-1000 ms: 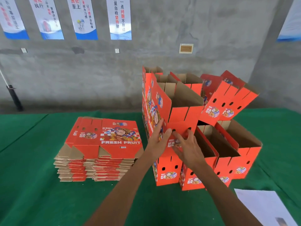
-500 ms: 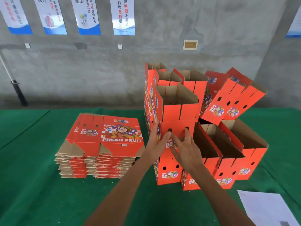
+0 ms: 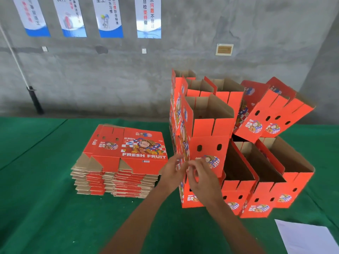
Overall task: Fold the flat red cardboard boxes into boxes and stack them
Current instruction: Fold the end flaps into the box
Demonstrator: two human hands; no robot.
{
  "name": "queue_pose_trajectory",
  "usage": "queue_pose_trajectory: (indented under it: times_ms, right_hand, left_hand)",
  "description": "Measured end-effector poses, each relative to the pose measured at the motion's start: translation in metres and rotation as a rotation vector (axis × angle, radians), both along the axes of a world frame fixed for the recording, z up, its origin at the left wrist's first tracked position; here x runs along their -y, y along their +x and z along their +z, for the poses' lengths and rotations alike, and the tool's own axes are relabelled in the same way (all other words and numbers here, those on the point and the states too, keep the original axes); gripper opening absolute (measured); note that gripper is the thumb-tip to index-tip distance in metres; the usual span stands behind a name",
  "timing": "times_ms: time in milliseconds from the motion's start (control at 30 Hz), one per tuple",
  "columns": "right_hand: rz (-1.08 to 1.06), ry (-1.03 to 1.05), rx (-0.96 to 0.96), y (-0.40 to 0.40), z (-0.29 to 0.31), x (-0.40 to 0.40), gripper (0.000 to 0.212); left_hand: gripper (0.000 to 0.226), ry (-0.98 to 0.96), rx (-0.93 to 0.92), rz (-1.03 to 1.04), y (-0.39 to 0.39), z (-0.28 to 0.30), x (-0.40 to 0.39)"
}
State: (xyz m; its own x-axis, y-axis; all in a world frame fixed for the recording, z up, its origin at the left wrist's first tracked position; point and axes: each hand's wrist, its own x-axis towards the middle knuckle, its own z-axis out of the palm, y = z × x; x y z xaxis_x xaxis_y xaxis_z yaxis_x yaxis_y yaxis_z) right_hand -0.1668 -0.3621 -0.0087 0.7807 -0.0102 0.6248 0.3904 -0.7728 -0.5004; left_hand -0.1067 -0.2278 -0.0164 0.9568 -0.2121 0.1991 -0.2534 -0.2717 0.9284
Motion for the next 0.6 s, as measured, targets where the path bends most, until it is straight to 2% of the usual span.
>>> queue_pose_trajectory:
  times_ms: [67,167,267,333,400,467,533,600]
  right_hand:
    - [0.106,-0.077,-0.1,0.013,-0.01,-0.022,0.015]
    - [0.227,-0.097,-0.354,0.04,-0.033,-0.058,0.031]
    - [0.162,0.009,-0.677,0.074,-0.06,-0.08,0.052]
    - [0.055,0.109,-0.834,0.1,-0.078,-0.088,0.053]
    - [-0.048,0.251,-0.905,0.126,-0.095,-0.095,0.042]
    - [-0.15,0.384,-0.953,0.149,-0.109,-0.099,0.043]
    - [-0.201,0.446,-0.979,0.167,-0.121,-0.098,0.053]
    - [-0.191,0.496,-0.985,0.181,-0.137,-0.096,0.052]
  left_hand:
    - [0.021,0.149,0.016,0.032,0.002,-0.005,-0.028]
    - [0.03,0.443,0.081,0.19,0.011,-0.014,-0.086]
    - [0.043,0.667,0.091,0.335,0.029,-0.021,-0.148]
    - [0.056,0.873,0.059,0.41,0.047,-0.028,-0.189]
    - [0.078,1.091,-0.022,0.461,0.067,-0.04,-0.229]
    - [0.099,1.218,-0.115,0.48,0.087,-0.052,-0.26]
    - [0.115,1.261,-0.156,0.473,0.102,-0.063,-0.28]
    - [0.126,1.243,-0.166,0.467,0.114,-0.071,-0.288]
